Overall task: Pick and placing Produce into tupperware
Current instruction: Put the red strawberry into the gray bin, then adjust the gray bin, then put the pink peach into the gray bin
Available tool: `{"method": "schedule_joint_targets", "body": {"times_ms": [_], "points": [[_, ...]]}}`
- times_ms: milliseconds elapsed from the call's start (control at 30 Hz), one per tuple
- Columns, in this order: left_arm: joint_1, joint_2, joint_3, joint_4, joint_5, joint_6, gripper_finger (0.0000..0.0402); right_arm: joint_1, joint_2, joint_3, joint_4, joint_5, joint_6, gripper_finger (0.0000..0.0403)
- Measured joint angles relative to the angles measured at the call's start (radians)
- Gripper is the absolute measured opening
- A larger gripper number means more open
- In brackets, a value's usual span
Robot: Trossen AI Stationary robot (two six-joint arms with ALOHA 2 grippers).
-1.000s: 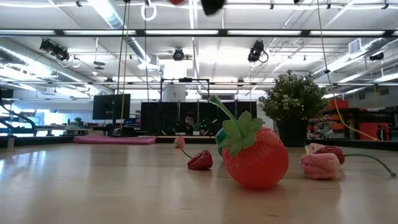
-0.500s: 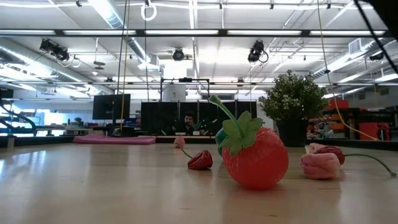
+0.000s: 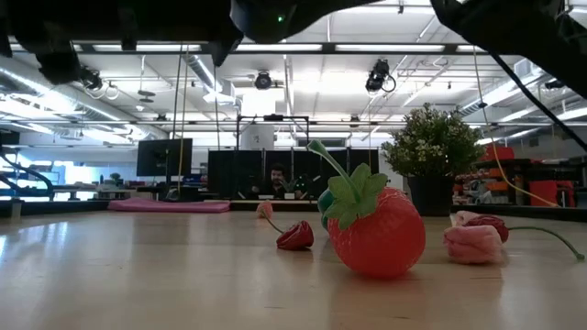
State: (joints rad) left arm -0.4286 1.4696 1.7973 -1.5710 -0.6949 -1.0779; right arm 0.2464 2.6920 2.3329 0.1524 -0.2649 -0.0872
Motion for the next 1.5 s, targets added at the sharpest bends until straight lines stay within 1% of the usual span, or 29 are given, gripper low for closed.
{"method": "schedule_joint_targets", "body": {"times_ms": [167,400,533,667,733,833,900,1100,1267,1400,1467,1500], "points": [[0.000,0.000,0.000,0.000,0.000,-0.003,0.0006,-0.010,0.015,0.002,-0.012,0.004,0.014,0.0001],[0.000,0.000,0.000,0.000,0.000,-0.006,0.0029,-0.009,0.011,0.002,-0.034,0.003,0.008,0.0024],[0.000,0.000,0.000,0.000,0.000,-0.006,0.0025,-0.006,0.009,0.002,-0.041,-0.019,0.007,0.0051],[0.000,0.000,0.000,0.000,0.000,-0.005,0.0012,-0.006,0.009,0.002,-0.052,-0.033,0.006,0.0088],[0.000,0.000,0.000,0.000,0.000,-0.005,0.0007,-0.006,0.008,0.002,-0.051,-0.056,0.006,0.0107],[0.000,0.000,0.000,0.000,0.000,-0.004,0.0006,-0.005,0.008,0.002,-0.052,-0.101,0.006,0.0128],[0.000,0.000,0.000,0.000,0.000,-0.004,0.0010,0.003,0.007,0.002,-0.059,-0.110,0.007,0.0137],[0.000,0.000,0.000,0.000,0.000,-0.005,0.0027,0.026,0.005,0.001,-0.187,-0.112,-0.019,0.0141],[-0.001,0.000,0.000,0.000,0.001,-0.011,0.0022,0.028,-0.012,0.002,-0.247,-0.093,-0.084,0.0133],[-0.001,0.003,0.000,0.001,0.001,-0.037,0.0010,0.022,-0.075,0.000,-0.316,-0.081,-0.098,0.0126],[-0.001,0.003,0.000,0.002,0.001,-0.037,0.0007,0.017,-0.131,0.001,-0.410,-0.080,-0.101,0.0123],[-0.001,0.003,0.000,0.001,0.001,-0.037,0.0007,0.016,-0.163,0.001,-0.485,-0.080,-0.101,0.0121]]}}
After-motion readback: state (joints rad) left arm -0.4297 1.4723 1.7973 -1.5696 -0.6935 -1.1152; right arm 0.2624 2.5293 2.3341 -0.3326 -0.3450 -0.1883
